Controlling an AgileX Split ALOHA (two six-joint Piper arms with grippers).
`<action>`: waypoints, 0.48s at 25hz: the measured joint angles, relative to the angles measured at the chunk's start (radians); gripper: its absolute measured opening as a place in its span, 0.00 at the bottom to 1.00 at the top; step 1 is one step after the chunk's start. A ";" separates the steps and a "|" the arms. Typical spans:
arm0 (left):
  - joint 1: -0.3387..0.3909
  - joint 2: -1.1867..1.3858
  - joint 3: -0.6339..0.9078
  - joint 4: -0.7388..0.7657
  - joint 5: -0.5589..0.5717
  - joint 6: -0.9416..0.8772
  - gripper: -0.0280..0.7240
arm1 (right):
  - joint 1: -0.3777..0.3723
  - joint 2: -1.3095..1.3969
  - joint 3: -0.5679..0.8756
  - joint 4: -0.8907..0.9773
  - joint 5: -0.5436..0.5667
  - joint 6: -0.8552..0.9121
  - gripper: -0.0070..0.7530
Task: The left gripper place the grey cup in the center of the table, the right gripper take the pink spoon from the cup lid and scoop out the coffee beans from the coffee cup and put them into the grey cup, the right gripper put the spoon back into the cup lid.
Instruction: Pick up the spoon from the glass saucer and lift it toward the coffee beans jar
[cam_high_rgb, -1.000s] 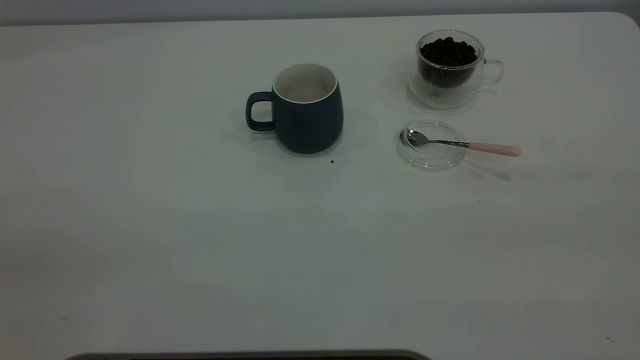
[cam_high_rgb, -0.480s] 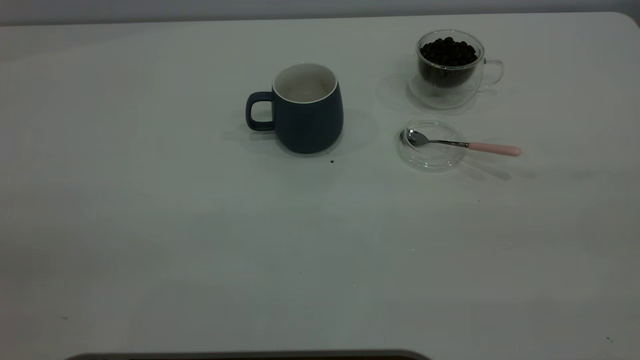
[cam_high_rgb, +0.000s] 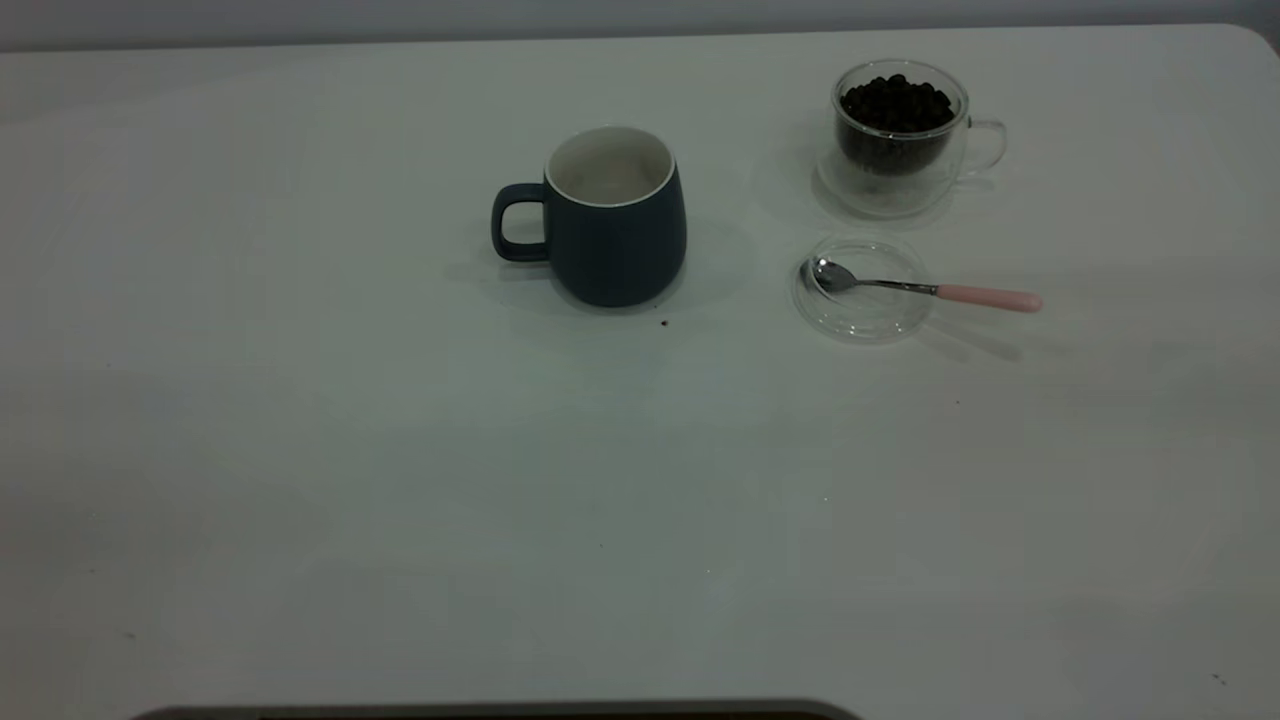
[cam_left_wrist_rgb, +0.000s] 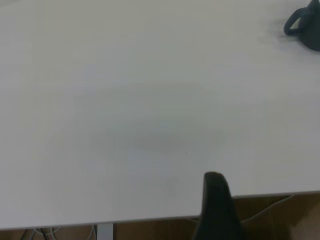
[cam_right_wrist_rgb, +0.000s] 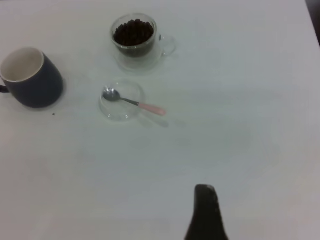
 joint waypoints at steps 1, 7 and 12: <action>0.000 0.000 0.000 0.000 0.000 0.000 0.79 | 0.000 0.081 -0.017 -0.001 -0.025 0.000 0.84; 0.000 0.000 0.000 0.000 0.000 0.000 0.79 | 0.000 0.516 -0.091 0.105 -0.251 -0.046 0.88; 0.000 0.000 0.000 0.000 0.000 0.000 0.79 | 0.000 0.803 -0.096 0.322 -0.395 -0.152 0.88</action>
